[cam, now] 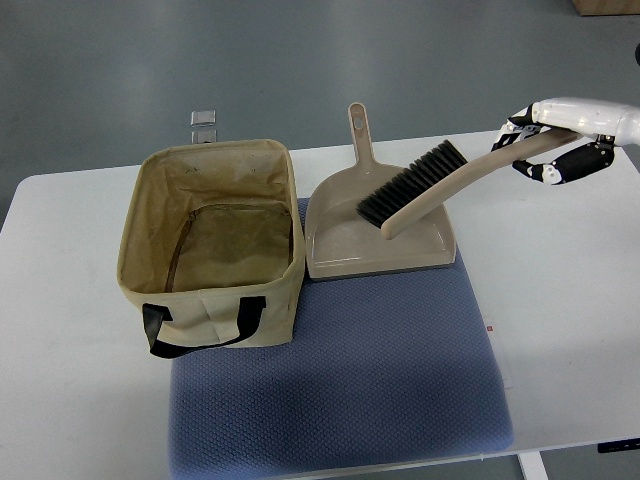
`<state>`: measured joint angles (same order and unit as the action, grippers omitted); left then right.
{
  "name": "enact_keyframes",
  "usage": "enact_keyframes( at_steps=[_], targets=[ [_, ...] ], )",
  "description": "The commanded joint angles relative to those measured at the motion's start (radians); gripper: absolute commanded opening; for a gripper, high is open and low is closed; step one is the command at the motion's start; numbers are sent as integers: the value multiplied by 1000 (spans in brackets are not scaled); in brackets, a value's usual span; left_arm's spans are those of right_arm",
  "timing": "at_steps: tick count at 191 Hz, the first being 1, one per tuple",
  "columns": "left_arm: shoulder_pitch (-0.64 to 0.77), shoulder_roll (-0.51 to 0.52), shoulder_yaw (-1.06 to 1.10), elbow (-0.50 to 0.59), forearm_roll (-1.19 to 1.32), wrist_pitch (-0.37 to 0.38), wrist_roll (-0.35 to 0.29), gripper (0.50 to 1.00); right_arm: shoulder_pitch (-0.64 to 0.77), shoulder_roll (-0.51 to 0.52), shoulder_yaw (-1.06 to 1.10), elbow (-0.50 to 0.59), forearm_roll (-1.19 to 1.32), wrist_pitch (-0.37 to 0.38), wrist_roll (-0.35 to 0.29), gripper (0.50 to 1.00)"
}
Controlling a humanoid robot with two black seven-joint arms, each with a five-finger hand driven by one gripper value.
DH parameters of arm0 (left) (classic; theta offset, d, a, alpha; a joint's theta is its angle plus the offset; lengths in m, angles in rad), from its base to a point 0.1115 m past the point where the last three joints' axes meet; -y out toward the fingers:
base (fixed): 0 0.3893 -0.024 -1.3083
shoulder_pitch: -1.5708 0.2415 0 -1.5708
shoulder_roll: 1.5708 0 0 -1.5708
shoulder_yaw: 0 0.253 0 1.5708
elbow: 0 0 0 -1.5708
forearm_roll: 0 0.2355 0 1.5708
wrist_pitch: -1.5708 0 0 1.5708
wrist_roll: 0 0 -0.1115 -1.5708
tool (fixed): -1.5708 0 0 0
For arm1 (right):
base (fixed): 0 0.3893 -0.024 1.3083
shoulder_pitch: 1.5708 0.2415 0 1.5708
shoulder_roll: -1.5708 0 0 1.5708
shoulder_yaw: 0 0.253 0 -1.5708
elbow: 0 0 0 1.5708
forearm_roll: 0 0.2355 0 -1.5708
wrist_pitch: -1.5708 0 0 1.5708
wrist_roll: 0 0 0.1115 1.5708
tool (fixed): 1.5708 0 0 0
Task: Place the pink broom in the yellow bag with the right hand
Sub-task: 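Lift the brush with the right hand up over the dustpan, then carry the brush over the fabric bag and release it inside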
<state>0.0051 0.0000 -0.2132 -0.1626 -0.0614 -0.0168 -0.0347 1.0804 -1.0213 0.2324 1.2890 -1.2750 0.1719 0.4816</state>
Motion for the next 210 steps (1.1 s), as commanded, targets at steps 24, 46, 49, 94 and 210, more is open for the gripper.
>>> enact_keyframes(
  at_steps=[24,46,49,94,210],
  targets=[
    [1,0,0,0,0,1,-1,1000,84,15,48,-51,0,61,-8,500],
    [-1,0,0,0,0,0,-1,1000,107,43,67,-54,-1,72,-11,500],
    [-1,0,0,0,0,0,-1,1000,112,47,67,-56,0,74,-12,500],
    [1,0,0,0,0,0,-1,1000,194,176,65,-114,-7,100,-17,500],
    [-1,0,0,0,0,0,-1,1000,225,695,48,-441,-152,83,-55,500]
  ],
)
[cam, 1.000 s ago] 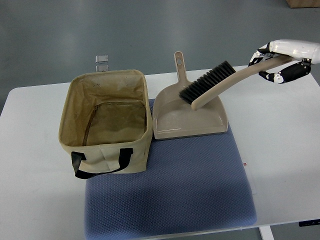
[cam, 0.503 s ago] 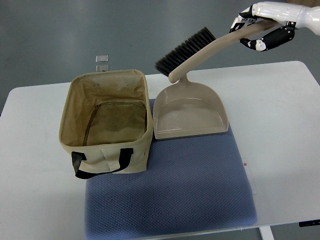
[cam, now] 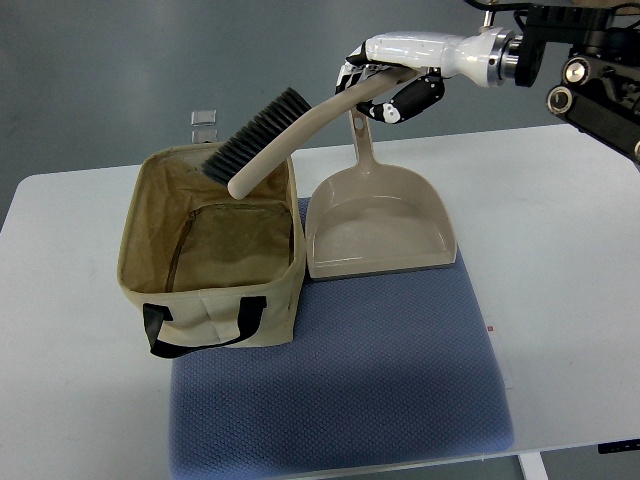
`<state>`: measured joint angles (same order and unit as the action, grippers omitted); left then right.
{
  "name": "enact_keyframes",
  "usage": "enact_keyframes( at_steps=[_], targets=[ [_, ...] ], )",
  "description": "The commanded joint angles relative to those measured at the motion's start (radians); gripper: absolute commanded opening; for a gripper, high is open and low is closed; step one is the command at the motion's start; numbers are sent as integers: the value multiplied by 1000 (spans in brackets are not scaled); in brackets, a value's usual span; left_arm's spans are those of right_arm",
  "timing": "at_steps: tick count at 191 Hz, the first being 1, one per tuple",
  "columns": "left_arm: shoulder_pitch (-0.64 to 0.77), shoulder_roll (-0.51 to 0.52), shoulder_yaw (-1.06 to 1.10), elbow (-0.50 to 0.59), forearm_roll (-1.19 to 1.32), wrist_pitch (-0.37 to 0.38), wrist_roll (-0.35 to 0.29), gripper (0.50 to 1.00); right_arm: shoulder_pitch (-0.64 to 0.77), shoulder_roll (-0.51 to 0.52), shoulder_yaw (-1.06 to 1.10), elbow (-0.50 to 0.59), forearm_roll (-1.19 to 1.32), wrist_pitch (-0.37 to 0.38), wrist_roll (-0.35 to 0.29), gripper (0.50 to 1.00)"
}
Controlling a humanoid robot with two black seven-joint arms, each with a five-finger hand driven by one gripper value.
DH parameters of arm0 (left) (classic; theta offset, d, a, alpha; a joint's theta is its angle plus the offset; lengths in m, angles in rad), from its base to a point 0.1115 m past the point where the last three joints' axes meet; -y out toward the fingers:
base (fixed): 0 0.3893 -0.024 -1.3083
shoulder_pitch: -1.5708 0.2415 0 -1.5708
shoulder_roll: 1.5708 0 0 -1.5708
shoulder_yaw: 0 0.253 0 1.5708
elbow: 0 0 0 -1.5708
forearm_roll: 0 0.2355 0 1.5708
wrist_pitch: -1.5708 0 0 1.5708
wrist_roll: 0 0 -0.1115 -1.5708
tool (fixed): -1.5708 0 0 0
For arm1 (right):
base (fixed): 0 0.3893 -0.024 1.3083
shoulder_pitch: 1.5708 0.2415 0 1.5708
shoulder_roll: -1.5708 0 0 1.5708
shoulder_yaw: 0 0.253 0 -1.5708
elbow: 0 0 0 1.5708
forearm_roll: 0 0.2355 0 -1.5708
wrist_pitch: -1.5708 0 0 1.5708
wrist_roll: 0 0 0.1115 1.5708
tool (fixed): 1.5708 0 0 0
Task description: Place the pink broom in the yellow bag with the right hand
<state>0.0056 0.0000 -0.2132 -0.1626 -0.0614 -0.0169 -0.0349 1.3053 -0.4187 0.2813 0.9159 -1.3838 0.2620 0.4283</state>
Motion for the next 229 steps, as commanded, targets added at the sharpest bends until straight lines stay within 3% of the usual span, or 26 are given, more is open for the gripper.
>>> enact_keyframes(
  at_steps=[1,72,95,119,140,159,210,229],
  targets=[
    [-1,0,0,0,0,0,0,1000,0,92,-1,-68,-43,-7,-2,500],
    [0,0,0,0,0,2,1,1000,-6,294,-39,-170,-147,-75,-6,504],
    [0,0,-2,0,0,0,0,1000,-12,308,-82,-177,-161,-112,-6,590],
    [-1,0,0,0,0,0,1,1000,-12,308,-83,-177,-156,-124,-6,791],
    [0,0,0,0,0,0,0,1000,-12,305,-77,-175,-149,-125,-6,862],
    [0,0,0,0,0,0,1,1000,-14,299,-68,-175,-144,-125,-6,893],
    [-1,0,-2,0,0,0,1,1000,-20,256,52,-173,-29,-132,-5,895],
    [0,0,0,0,0,0,0,1000,-93,227,150,-177,81,-133,-3,895]
  ],
)
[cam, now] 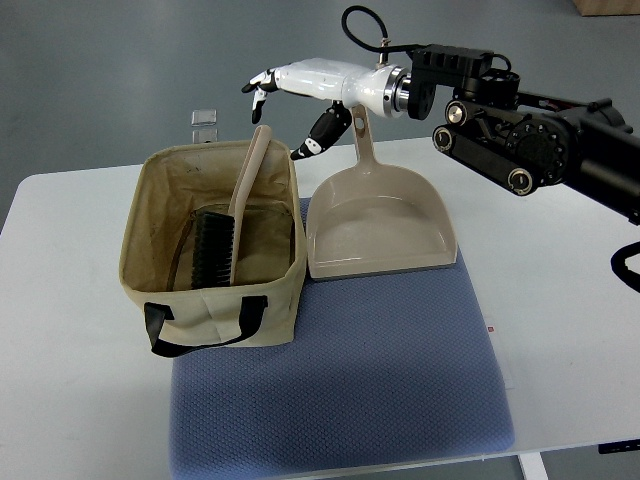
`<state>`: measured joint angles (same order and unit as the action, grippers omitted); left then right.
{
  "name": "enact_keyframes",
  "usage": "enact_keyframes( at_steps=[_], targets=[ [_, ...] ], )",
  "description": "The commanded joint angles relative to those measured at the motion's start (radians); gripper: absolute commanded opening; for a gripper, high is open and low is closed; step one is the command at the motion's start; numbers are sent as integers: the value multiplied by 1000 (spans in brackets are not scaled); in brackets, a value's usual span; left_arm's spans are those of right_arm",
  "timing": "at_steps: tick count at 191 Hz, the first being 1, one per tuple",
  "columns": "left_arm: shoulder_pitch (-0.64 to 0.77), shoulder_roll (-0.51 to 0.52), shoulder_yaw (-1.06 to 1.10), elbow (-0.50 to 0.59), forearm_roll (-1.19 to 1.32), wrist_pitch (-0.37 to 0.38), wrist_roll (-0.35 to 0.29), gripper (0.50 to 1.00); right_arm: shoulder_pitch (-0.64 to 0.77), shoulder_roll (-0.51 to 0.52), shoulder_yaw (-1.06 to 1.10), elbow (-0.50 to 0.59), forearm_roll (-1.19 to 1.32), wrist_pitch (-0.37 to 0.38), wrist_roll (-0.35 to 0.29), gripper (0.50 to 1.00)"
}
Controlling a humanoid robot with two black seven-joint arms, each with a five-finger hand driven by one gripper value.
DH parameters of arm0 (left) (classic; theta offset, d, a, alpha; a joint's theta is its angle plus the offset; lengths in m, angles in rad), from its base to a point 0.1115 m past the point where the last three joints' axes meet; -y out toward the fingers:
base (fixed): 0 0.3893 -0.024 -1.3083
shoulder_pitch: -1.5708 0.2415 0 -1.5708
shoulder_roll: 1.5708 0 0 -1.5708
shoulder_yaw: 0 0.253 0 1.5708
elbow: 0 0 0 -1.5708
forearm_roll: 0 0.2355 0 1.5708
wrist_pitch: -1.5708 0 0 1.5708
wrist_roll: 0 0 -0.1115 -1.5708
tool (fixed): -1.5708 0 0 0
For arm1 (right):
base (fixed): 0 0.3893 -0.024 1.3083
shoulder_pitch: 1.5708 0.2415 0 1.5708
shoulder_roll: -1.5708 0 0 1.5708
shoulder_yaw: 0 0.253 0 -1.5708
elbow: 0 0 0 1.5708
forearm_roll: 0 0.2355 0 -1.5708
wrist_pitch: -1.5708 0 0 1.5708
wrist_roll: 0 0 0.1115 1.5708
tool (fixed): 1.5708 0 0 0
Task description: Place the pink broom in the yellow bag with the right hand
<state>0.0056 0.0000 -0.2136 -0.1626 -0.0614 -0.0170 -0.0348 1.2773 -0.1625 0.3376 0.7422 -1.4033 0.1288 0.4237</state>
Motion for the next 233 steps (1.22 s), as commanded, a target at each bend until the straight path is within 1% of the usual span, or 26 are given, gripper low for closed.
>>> enact_keyframes(
  at_steps=[1,22,46,51,72,93,111,126,151,233],
  targets=[
    [1,0,-1,0,0,0,1,1000,-76,-34,104,-3,116,0,1,895],
    [1,0,-1,0,0,0,0,1000,-182,-71,204,-3,248,-2,3,897],
    [1,0,-1,0,0,0,0,1000,-283,-80,307,-20,405,0,1,897],
    [1,0,0,0,0,0,0,1000,-308,-83,327,-29,443,-2,0,905],
    [1,0,-1,0,0,0,0,1000,-352,-83,370,-70,580,-2,1,911],
    [1,0,0,0,0,0,0,1000,-392,-74,396,-121,799,-2,0,913],
    [1,0,0,0,0,0,0,1000,-415,-71,396,-132,949,2,0,923],
    [1,0,-1,0,0,0,0,1000,-443,-64,396,-133,1027,0,0,930],
    [1,0,-1,0,0,0,1,1000,-467,-43,400,-138,1084,-5,3,930],
    [-1,0,0,0,0,0,0,1000,-478,-34,402,-138,1087,-15,15,930]
  ],
)
